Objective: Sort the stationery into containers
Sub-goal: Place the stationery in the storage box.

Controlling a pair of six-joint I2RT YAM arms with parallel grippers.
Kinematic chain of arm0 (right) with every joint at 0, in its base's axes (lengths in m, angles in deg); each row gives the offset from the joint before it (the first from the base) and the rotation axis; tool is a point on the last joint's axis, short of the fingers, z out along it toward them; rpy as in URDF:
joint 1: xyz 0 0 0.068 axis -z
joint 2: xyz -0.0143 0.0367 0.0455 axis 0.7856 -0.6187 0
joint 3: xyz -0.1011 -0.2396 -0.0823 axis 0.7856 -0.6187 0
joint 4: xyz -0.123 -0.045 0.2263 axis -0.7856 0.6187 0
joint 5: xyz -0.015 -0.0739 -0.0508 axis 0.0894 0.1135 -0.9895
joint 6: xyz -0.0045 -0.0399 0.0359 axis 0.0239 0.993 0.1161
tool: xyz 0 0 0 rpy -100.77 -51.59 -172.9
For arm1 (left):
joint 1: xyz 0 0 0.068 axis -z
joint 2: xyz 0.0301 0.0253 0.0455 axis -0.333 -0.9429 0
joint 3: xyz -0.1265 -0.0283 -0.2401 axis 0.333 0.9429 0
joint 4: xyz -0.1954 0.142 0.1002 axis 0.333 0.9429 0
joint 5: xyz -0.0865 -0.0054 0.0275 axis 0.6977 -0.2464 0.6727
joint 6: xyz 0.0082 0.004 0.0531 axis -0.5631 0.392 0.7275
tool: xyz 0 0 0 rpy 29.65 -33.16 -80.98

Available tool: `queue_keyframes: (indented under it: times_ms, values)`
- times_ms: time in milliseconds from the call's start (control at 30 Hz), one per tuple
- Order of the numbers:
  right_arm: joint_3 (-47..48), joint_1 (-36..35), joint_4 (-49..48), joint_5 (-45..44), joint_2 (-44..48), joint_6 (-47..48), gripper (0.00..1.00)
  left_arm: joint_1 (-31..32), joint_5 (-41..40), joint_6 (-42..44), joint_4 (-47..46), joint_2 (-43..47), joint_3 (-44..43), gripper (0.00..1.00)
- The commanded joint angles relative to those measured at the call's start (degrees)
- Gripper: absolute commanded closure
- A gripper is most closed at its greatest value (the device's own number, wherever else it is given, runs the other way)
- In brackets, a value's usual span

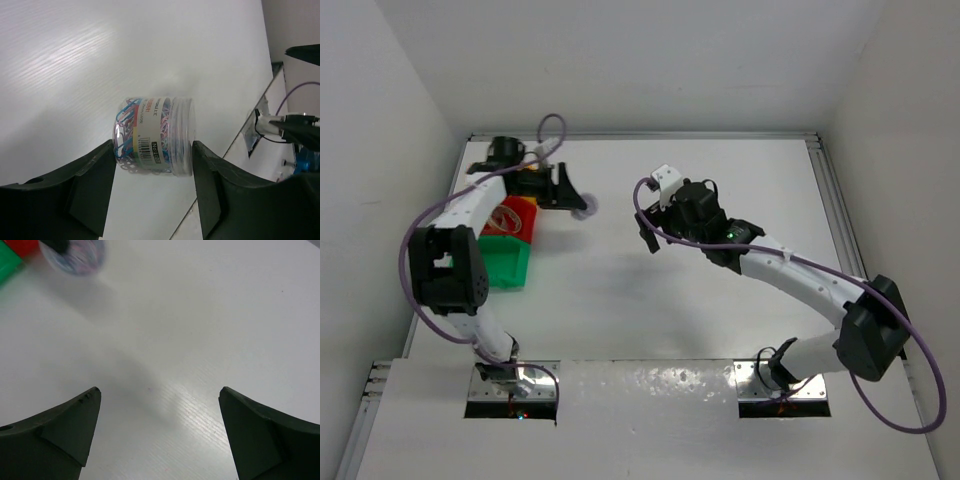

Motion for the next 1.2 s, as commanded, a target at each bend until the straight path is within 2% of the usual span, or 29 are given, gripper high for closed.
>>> queue_keyframes:
  times_ms: [0, 200, 267, 300, 400, 533, 767, 967, 1167]
  values:
    - [-1.52, -0.21, -1.53, 1.84, 3.42, 0.63, 0.01, -12.20, 3.13, 12.44, 13.62, 8.82, 0.69, 1.00]
    - [-3.81, 0.40, -3.12, 3.94, 2.81, 1.07, 0.01, -31.64, 4.56, 34.69, 34.10, 11.56, 2.01, 1.00]
    - [-4.25, 0.67, -3.99, 5.09, 2.37, 0.98, 0.01, -35.44, 3.85, 39.17, 36.25, 10.78, 2.19, 1.00]
    - [-4.42, 0.75, -4.35, 5.44, 2.11, 0.89, 0.01, -39.12, 3.76, 39.89, 36.95, 10.34, 2.19, 1.00]
    - [-4.25, 1.28, -4.79, 6.85, 1.14, 0.81, 0.01, -44.41, 3.24, 42.00, 36.78, 7.00, 1.66, 1.00]
    - [-2.41, 1.46, -3.04, 7.20, -0.35, 1.51, 0.01, -46.10, -0.36, 43.94, 35.20, 2.87, -0.18, 1.00]
    - [-0.56, 1.37, -2.33, 6.94, -2.37, 0.02, 0.01, -46.27, -5.03, 47.99, 33.45, -2.06, 1.92, 1.00]
    - [1.72, 1.37, -1.01, 6.85, -4.22, -1.65, 0.01, -46.10, -4.41, 49.48, 34.32, -9.17, -2.29, 0.96]
    - [3.13, 1.19, 1.45, 5.97, -4.31, -1.39, 0.02, -45.04, -4.42, 52.91, 35.11, -13.40, -1.86, 0.91]
